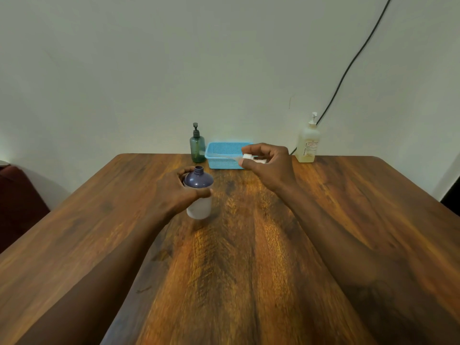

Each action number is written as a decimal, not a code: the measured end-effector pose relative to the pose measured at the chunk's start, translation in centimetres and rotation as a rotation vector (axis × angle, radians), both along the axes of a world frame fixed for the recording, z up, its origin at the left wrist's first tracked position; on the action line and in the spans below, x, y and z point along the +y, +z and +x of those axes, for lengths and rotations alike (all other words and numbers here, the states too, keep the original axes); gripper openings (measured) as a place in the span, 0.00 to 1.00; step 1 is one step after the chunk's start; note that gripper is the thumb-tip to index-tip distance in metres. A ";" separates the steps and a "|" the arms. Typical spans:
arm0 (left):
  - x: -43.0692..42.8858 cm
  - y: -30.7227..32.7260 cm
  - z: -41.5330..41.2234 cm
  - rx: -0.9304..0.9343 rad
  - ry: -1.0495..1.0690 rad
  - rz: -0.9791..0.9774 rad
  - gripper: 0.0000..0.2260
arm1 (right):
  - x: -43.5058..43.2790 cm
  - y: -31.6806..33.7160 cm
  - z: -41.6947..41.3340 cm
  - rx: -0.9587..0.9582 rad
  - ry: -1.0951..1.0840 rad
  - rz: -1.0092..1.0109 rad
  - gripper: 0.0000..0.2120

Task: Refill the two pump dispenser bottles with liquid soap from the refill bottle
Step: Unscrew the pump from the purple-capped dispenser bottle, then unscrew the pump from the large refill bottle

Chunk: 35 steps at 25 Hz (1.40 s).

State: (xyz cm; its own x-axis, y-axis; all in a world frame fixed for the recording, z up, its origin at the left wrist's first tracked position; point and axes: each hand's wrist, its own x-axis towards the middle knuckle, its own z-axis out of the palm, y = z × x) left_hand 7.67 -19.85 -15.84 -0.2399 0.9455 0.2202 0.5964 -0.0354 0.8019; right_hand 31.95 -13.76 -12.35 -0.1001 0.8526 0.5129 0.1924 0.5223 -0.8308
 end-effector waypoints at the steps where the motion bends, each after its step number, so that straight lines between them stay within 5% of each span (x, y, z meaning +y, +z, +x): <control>1: -0.1 0.1 0.2 -0.014 -0.005 0.003 0.33 | 0.0 -0.5 -0.2 -0.031 -0.032 -0.018 0.10; 8: -0.7 -1.1 -0.1 -0.043 -0.009 -0.020 0.38 | -1.1 -5.1 -1.8 -0.331 -0.071 -0.190 0.10; 21: -1.5 -3.3 -1.5 0.003 -0.113 0.005 0.38 | -2.5 -10.6 -3.6 -0.583 -0.068 -0.257 0.08; 30: -1.4 -4.5 -1.6 -0.028 -0.145 -0.009 0.37 | -2.7 -11.4 -3.9 -0.574 -0.075 -0.268 0.10; 35: -1.7 -4.2 -1.8 -0.042 -0.189 -0.024 0.47 | -2.7 -11.6 -3.7 -0.552 -0.054 -0.254 0.13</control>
